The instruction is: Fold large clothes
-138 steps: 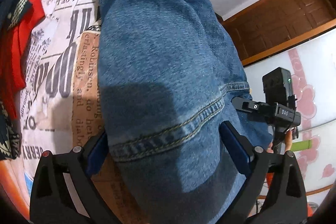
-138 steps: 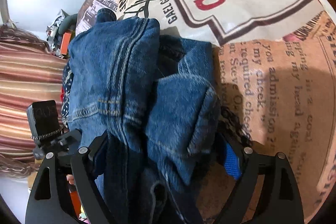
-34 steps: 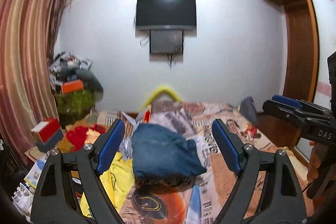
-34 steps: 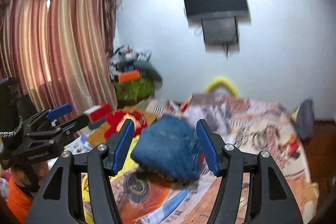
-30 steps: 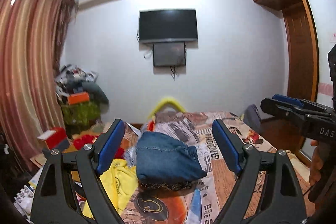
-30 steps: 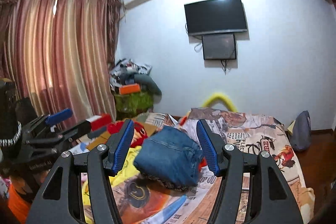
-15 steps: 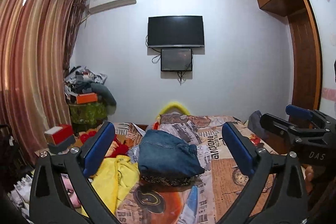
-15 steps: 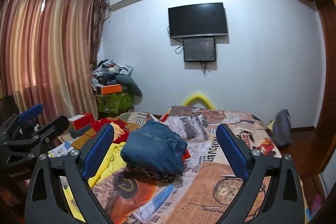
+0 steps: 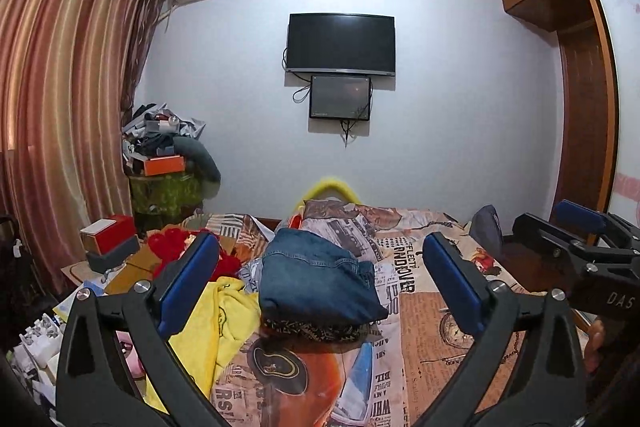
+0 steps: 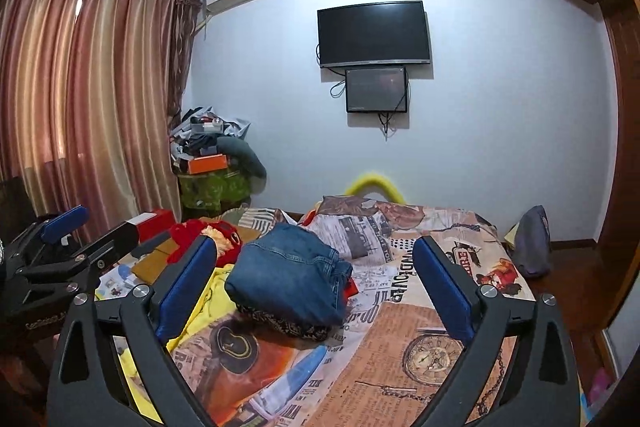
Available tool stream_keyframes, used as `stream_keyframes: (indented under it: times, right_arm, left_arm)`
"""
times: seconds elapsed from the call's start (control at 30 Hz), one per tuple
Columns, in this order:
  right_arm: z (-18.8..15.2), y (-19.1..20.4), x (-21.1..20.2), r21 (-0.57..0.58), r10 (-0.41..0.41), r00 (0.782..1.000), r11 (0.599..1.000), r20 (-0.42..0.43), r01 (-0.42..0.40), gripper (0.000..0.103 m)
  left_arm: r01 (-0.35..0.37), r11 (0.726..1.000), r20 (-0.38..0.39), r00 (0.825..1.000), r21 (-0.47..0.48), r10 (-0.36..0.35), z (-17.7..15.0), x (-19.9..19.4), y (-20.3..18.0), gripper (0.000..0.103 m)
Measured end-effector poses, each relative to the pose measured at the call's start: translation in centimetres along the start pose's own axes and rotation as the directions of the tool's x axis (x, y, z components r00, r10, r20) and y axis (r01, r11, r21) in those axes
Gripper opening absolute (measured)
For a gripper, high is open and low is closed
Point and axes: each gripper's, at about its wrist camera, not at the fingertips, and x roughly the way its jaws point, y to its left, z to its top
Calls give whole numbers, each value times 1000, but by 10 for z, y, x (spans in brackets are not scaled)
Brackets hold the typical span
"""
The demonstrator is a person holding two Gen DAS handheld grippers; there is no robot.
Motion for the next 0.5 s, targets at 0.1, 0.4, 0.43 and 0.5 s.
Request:
stream_keyframes:
  times: [0.1, 0.4, 0.43, 0.5]
  right_arm:
    - [-1, 0, 0, 6, 5, 1000, 1000, -10, -5, 98]
    - [0, 0, 1, 8, 4, 1000, 1000, -21, -3, 98]
    - [0, 0, 0, 10, 5, 1000, 1000, -23, -5, 98]
    - [0, 0, -1, 12, 5, 1000, 1000, -23, -5, 98]
  left_arm:
    - [-4, 1000, -7, 1000, -1, 4, -1, 2, 1, 102]
    - [-7, 1000, -28, 1000, 5, 7, -4, 6, 0, 103]
    - [-6, 1000, -29, 1000, 5, 6, -4, 6, 0, 103]
    - [-6, 1000, -29, 1000, 4, 6, -4, 7, -1, 103]
